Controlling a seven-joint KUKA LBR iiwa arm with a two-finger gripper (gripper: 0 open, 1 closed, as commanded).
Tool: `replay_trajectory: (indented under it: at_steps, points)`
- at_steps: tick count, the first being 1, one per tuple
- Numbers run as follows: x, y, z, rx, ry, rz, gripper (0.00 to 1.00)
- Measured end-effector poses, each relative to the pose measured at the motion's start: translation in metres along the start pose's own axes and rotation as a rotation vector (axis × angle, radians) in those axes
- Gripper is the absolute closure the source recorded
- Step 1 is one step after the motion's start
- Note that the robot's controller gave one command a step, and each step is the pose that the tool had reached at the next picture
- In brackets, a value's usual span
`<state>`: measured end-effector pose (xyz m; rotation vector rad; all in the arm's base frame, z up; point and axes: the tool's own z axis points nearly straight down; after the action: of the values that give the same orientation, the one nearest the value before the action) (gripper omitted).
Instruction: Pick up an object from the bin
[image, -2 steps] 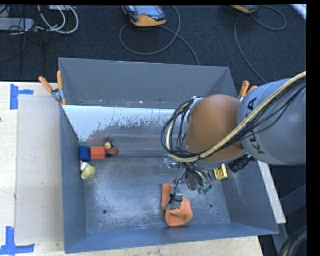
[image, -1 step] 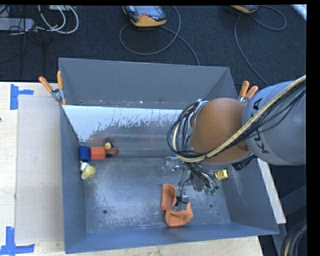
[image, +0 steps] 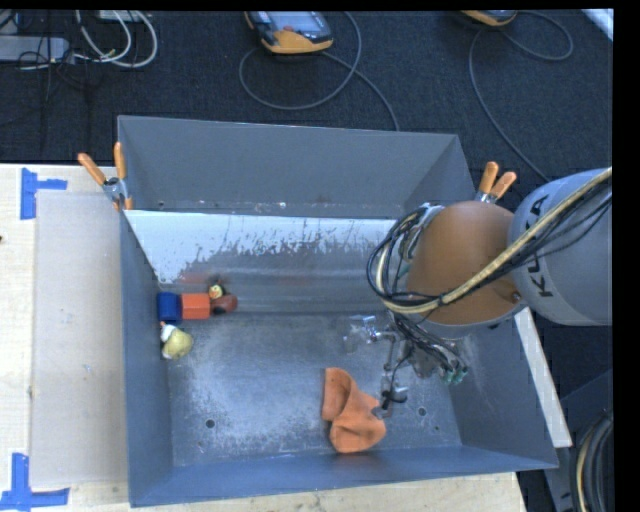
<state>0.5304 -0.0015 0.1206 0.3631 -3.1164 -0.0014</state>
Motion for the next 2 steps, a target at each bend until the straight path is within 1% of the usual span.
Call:
replay_trajectory:
  at_steps: [1,2]
  points:
    - [0.001,-0.012,0.009,0.001,0.001,0.004,0.00]
    - [-0.009,0.003,0.016,0.000,0.000,-0.057,0.00]
